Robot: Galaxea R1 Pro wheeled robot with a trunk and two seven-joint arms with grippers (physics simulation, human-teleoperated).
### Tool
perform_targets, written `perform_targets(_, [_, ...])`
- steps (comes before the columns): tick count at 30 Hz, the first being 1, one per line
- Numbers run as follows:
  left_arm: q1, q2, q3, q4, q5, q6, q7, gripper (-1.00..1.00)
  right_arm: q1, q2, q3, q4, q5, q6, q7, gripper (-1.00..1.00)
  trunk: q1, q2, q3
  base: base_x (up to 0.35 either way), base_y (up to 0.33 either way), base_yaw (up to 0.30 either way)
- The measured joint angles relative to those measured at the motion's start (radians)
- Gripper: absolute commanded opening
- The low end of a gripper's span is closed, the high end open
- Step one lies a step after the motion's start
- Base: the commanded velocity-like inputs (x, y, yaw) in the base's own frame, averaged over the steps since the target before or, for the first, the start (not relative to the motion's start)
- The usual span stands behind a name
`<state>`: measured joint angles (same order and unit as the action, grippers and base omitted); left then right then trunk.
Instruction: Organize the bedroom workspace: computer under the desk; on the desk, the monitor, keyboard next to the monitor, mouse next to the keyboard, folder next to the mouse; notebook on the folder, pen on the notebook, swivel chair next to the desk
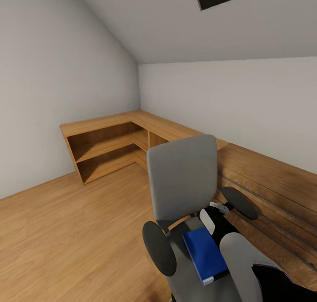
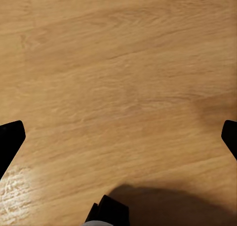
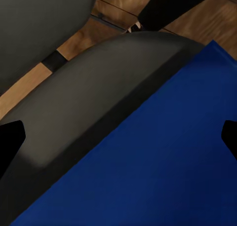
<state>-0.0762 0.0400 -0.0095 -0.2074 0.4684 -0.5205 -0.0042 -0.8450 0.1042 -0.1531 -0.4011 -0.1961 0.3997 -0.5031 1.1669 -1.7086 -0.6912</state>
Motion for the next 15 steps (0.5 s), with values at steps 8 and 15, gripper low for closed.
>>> perform_targets(8, [0.000,0.000,0.000,0.000,0.000,-0.001,0.001,1.00,0.000,0.000,-0.001,0.000,0.000,0.001,0.000,1.00,0.023,-0.042,-0.019,0.001,0.000,0.000])
perform_targets(15, [0.000,0.001,0.000,0.000,0.000,-0.001,0.001,1.00,0.000,0.000,-0.002,0.001,0.000,0.001,0.000,1.00,0.050,-0.091,-0.041,0.000,0.000,0.000])
